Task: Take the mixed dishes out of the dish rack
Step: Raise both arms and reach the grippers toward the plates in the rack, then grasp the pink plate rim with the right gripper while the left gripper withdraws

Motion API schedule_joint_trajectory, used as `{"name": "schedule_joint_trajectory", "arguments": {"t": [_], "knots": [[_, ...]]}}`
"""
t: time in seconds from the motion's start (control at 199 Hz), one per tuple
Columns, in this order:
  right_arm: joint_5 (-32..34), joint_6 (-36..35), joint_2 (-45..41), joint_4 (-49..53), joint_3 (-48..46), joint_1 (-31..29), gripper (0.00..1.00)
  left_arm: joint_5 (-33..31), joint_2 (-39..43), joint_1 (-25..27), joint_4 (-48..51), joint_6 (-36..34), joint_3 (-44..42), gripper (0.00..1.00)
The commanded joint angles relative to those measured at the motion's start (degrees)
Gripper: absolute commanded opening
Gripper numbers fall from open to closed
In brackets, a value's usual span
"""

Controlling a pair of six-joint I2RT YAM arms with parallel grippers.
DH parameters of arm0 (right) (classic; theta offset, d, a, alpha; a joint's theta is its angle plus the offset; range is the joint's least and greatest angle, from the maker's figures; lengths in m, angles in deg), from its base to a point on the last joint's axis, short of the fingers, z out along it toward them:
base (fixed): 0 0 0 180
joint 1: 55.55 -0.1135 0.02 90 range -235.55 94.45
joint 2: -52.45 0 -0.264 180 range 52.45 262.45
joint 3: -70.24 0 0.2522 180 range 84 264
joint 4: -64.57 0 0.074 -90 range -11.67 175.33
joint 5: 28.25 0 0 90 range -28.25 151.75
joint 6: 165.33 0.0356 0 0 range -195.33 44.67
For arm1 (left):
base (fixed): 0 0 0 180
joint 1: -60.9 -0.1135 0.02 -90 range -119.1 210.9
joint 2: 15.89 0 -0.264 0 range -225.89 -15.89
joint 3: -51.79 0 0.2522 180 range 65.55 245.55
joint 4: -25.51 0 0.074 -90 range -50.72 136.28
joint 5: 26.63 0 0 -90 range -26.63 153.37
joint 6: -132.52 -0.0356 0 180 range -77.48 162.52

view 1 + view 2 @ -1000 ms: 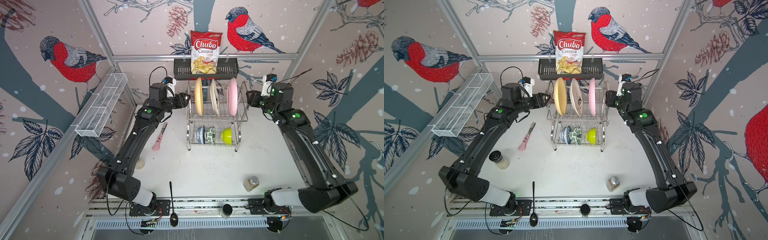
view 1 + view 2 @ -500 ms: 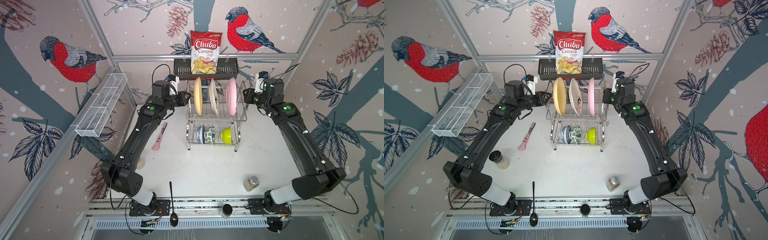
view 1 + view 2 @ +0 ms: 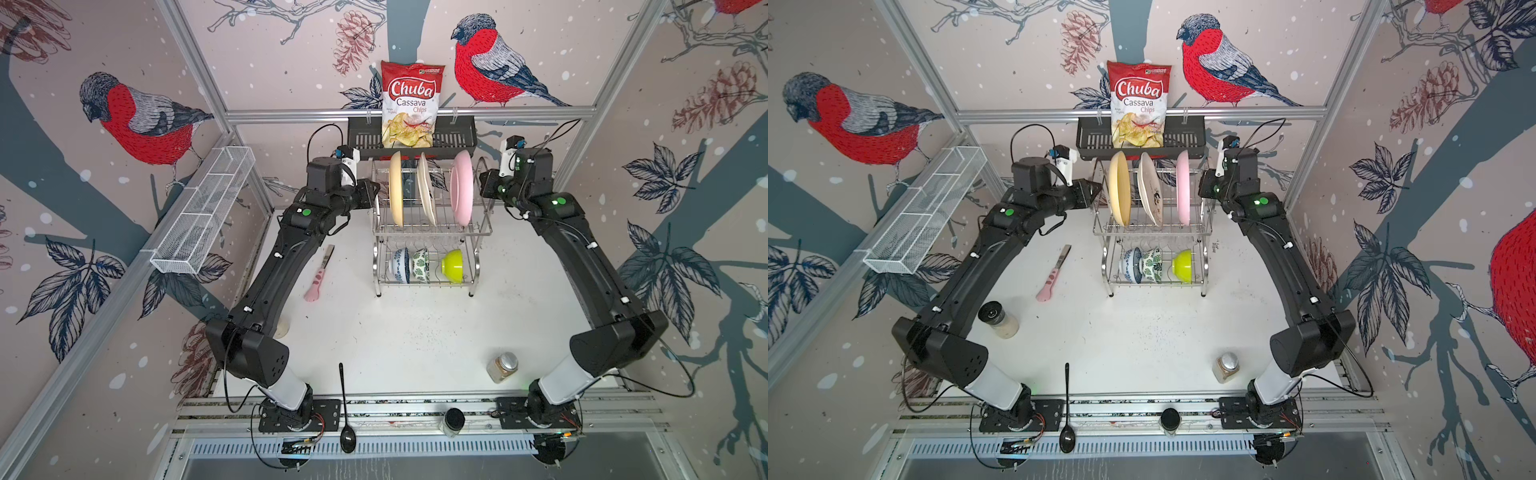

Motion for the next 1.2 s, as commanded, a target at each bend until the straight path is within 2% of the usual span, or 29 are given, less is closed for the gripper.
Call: {"name": "schedule_joint_trajectory", "arguments": {"t": [0.0,0.15,0.441,0.868,0.913,0.988,1.093,1.199], "knots": [[-2.6,-1.2,2.4,0.5,2.1,0.0,0.12,-7.5,-0.4,-0.7,2.2,-0.7,0.5,0.16],[-4.2,-0.7,5.9,0.7,5.8,-0.1,0.10,-8.8,-0.8,-1.6,1.5,-0.9,0.4,0.14],[-6.2,0.3,11.3,0.4,12.0,-0.5,0.09,-7.0,-2.3,-5.6,-0.7,-0.4,1.4,0.13],[-7.6,1.4,16.1,1.0,16.5,-0.9,0.09,-5.0,-7.1,-6.2,-1.9,-1.0,3.5,0.13],[-7.5,1.4,16.0,1.1,16.4,-0.9,0.12,-5.1,-7.1,-6.4,-1.8,-0.9,3.4,0.14],[-7.4,1.7,15.7,1.3,16.2,-1.0,0.19,-5.0,-6.8,-6.5,-1.3,-0.8,3.3,0.21],[-7.2,2.1,14.5,1.3,15.0,-1.0,0.35,-5.0,-5.5,-6.5,-1.0,-0.6,2.6,0.31],[-6.8,2.4,11.8,0.6,12.3,-1.1,0.44,-5.3,-3.1,-6.5,-1.1,-0.3,0.9,0.41]]}}
